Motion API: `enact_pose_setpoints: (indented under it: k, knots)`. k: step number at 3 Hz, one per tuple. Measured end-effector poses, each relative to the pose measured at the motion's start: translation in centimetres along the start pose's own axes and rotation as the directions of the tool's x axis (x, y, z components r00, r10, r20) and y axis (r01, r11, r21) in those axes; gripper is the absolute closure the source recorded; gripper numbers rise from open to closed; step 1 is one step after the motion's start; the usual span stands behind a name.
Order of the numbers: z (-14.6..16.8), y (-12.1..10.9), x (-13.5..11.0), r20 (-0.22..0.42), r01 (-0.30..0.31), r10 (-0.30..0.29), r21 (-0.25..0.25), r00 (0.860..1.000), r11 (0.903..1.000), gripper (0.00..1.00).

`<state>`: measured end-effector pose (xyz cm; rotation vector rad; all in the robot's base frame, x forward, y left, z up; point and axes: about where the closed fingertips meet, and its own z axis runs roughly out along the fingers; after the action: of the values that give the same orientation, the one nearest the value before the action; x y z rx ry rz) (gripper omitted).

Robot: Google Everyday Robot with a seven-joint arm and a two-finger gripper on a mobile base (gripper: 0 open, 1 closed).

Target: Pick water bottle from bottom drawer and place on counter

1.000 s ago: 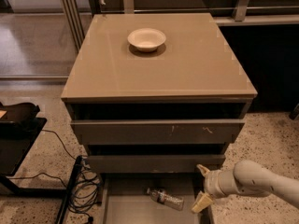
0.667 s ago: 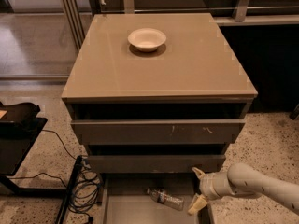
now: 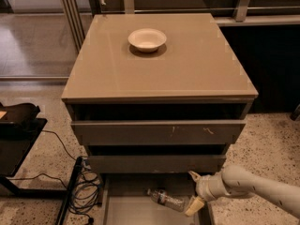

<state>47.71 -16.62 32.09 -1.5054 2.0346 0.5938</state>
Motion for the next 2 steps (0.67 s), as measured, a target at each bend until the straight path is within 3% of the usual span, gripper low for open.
enact_pose_setpoints:
  k: [1, 2]
  knots:
    - [1.6, 0.5, 0.5, 0.012, -0.022, 0.022, -0.028, 1.0, 0.9994, 0.0]
    - [5.5, 1.7, 2.6, 0.015, -0.063, 0.064, -0.068, 0.998, 0.9957, 0.0]
